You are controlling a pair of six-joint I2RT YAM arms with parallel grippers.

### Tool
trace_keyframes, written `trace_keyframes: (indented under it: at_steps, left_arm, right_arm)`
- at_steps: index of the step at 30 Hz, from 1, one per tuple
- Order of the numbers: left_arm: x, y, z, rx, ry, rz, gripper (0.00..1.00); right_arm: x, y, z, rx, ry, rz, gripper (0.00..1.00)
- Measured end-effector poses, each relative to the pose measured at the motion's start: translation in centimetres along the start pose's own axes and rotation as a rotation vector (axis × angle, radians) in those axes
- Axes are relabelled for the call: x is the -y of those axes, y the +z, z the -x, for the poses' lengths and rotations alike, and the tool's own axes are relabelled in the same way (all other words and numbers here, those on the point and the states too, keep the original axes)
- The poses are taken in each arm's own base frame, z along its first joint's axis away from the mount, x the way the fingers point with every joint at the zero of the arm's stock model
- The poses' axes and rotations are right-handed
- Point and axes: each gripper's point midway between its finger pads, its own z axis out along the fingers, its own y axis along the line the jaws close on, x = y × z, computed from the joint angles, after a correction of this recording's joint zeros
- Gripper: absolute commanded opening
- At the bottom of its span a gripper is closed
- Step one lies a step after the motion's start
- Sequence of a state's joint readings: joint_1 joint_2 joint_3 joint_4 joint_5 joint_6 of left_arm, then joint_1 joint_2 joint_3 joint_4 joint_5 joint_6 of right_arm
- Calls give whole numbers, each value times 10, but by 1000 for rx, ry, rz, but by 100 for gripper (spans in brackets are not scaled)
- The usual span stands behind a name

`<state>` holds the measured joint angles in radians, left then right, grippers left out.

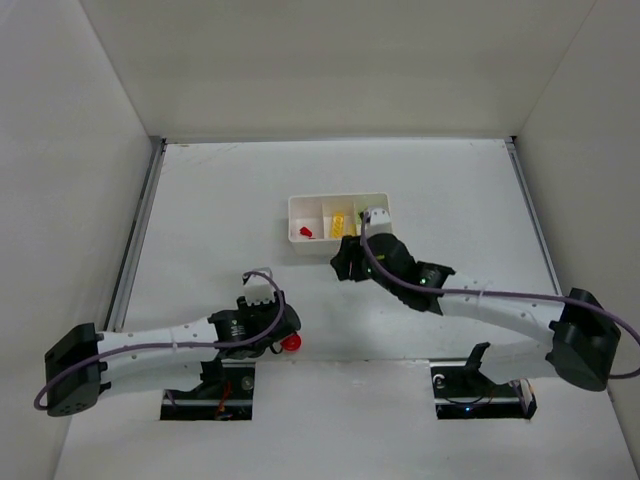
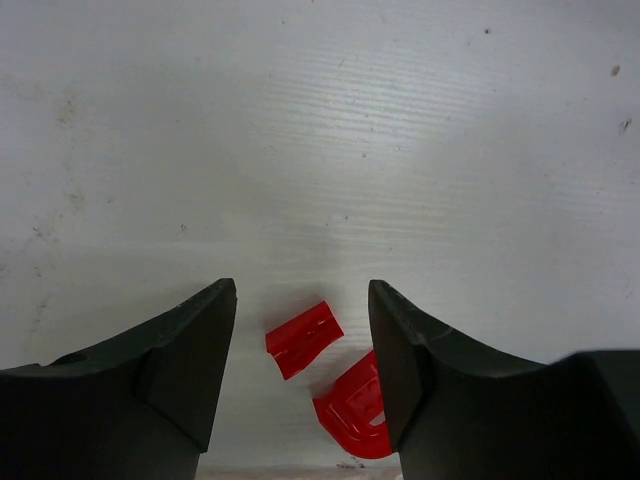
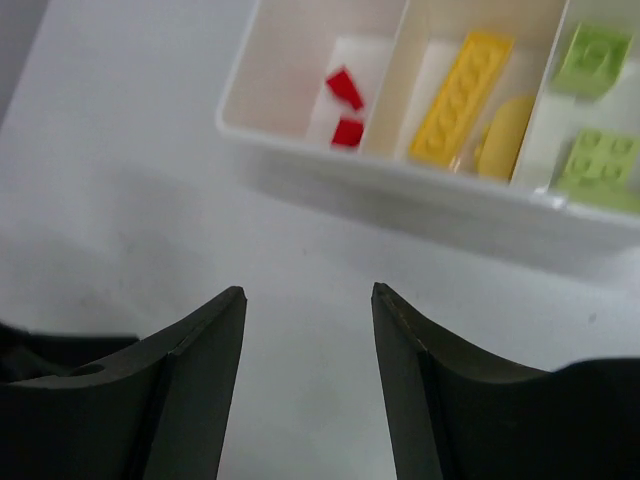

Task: Sort the legos into containers by color

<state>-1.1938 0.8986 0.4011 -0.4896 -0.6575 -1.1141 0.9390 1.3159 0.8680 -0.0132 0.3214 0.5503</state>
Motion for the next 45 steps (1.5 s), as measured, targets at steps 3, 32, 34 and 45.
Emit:
trace_keyframes:
  at_steps: [3,32,34,45]
  left_arm:
    - [1,0,-4,-8,12,-1,47]
    - [4,12,-14,-23,-12,41,20]
    - [4,12,-13,-21,-11,41,25]
    - [-7,2,-1,9,16,59,44]
  right_arm:
    - [2,-21,-51,-80,-19,30,52]
    - [-98,-63,-214,-373,-101,281,66]
    - [-98,-58,-219,-381,-108,269,66]
    - [-99,-49,-227,-389,-110,255,67]
